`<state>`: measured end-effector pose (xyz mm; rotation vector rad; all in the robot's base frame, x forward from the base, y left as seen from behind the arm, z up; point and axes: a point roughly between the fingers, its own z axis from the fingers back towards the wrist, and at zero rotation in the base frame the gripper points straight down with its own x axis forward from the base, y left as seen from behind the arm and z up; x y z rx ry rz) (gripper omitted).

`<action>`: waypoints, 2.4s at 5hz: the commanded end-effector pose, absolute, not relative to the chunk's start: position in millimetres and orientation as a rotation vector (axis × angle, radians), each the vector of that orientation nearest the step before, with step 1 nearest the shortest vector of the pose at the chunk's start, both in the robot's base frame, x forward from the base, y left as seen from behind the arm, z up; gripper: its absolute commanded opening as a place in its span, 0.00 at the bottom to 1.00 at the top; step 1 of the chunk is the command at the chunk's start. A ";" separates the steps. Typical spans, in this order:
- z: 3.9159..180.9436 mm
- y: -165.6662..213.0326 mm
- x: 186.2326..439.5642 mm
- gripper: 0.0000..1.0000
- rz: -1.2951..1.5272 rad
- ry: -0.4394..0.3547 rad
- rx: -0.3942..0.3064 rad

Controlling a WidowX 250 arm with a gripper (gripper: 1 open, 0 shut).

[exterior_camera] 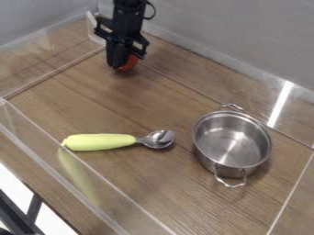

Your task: Move mushroom to the left side of the table

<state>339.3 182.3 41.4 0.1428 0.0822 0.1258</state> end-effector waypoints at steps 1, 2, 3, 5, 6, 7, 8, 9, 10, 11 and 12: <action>51.3 185.9 339.0 0.00 0.123 0.058 0.178; 48.7 185.6 340.6 1.00 0.121 0.064 0.180; 50.7 185.4 342.3 1.00 0.118 0.070 0.182; 62.5 184.9 342.5 1.00 0.108 0.065 0.168; 70.8 184.4 342.0 1.00 0.104 0.055 0.160; 79.8 184.2 341.2 1.00 0.101 0.043 0.153; 89.2 184.1 340.2 1.00 0.098 0.030 0.147; 98.2 184.1 338.8 1.00 0.095 0.017 0.142; 101.4 185.5 337.4 1.00 0.091 0.012 0.140; 103.9 187.0 336.2 1.00 0.087 0.008 0.137; 107.2 187.3 335.2 1.00 0.083 0.003 0.133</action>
